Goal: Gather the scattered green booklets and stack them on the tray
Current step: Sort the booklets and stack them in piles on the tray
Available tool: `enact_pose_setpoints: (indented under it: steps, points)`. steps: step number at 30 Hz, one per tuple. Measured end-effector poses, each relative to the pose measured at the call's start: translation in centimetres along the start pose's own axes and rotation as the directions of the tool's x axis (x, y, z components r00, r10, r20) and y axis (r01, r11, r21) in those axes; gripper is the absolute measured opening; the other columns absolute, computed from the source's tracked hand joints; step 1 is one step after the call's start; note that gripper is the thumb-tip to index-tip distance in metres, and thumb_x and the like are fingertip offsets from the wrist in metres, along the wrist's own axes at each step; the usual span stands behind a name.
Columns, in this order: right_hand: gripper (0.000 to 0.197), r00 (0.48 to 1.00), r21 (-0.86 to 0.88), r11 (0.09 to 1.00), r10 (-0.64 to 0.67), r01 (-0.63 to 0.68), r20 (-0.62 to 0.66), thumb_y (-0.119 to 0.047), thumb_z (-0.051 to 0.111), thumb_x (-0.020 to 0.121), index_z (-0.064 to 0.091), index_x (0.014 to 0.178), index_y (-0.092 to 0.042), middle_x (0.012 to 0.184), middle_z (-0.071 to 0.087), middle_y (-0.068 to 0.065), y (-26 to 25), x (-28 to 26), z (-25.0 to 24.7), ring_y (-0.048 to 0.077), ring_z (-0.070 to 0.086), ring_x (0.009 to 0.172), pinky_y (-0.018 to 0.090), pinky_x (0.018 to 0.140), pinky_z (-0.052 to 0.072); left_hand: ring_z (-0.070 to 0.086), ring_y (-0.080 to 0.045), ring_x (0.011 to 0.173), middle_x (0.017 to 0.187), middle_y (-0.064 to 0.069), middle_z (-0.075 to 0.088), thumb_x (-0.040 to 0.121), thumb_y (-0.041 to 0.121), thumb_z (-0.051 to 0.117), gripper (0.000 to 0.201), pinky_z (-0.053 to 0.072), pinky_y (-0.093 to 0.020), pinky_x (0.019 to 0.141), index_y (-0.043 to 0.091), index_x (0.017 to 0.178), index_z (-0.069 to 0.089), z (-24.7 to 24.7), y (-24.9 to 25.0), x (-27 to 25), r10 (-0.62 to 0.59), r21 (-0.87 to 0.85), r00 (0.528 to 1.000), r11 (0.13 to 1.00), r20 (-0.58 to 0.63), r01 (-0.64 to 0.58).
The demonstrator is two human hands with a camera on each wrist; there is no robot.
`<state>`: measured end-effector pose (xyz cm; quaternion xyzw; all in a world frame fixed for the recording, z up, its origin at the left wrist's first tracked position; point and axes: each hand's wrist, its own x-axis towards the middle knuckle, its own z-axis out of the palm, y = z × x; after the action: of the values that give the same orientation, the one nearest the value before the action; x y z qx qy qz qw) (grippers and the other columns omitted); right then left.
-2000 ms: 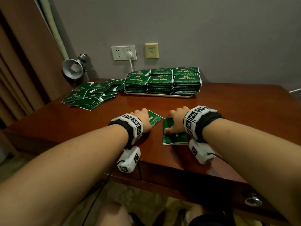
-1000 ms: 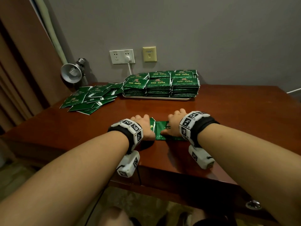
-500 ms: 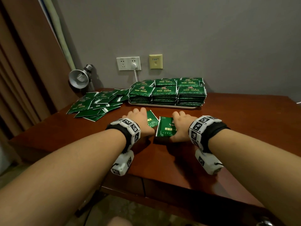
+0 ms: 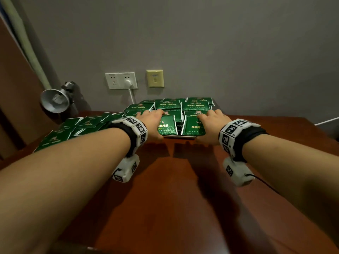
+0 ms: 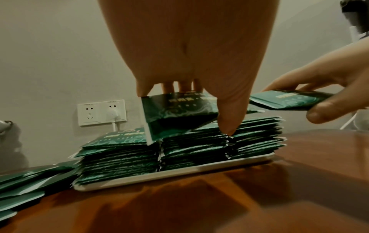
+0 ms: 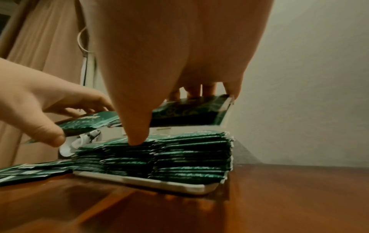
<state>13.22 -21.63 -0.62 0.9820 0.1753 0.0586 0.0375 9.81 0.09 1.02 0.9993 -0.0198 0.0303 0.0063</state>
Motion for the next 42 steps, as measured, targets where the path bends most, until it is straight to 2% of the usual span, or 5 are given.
enact_pose_setpoints:
  steps: [12,21,33,39,42]
  points:
    - [0.084,0.998,0.024,1.0,0.001,-0.002,0.064,-0.059,0.064,0.08,0.025,0.15,-0.033,0.142,0.043,0.003,3.3,10.2,-0.8,0.031,0.037,0.128,0.044,0.103,0.04,0.039,-0.029,0.128,0.14,-0.007,0.046,0.075,0.027,0.079,0.086,0.041,-0.041,0.104,0.016,0.146,0.031,0.4,-0.4,10.8,0.101,0.011,0.991,0.995,0.087,-0.102]
    - [0.099,0.987,-0.02,1.0,0.013,-0.009,0.158,-0.067,0.068,0.072,0.023,0.151,-0.028,0.144,0.047,0.004,2.4,12.6,-0.3,0.032,0.045,0.128,0.048,0.106,0.039,0.03,-0.035,0.138,0.15,-0.009,0.036,0.079,0.036,0.078,0.093,0.034,-0.046,0.11,0.02,0.153,0.022,0.6,-0.7,12.2,0.069,0.09,0.989,0.993,0.13,-0.081]
    - [0.091,0.973,-0.032,0.982,-0.181,0.187,0.143,-0.061,0.064,0.08,0.02,0.152,-0.026,0.148,0.041,0.005,-5.9,4.7,-1.9,0.032,0.032,0.137,0.048,0.109,0.034,0.032,-0.034,0.132,0.142,-0.013,0.035,0.08,0.041,0.072,0.085,0.034,-0.048,0.108,0.023,0.149,0.027,1.7,-3.3,0.9,-0.018,0.123,0.999,0.992,0.039,0.013]
    - [0.086,0.901,0.093,0.918,-0.395,0.384,0.18,-0.046,0.065,0.085,0.019,0.154,-0.021,0.149,0.038,0.009,-16.3,0.5,-0.9,0.029,0.04,0.133,0.037,0.105,0.039,0.036,-0.035,0.125,0.133,-0.014,0.039,0.08,0.037,0.068,0.072,0.041,-0.048,0.1,0.02,0.142,0.036,3.8,-9.7,-7.4,-0.186,0.109,0.979,0.978,0.083,0.176]
    - [0.088,0.842,0.115,0.894,-0.447,0.433,0.303,-0.037,0.063,0.087,0.01,0.155,-0.023,0.158,0.022,0.011,-21.5,-1.1,1.0,0.029,0.034,0.139,0.038,0.107,0.039,0.036,-0.035,0.126,0.133,-0.014,0.036,0.079,0.036,0.07,0.071,0.042,-0.049,0.099,0.018,0.139,0.037,5.2,-13.6,-10.7,-0.297,0.117,0.943,0.953,0.154,0.281]
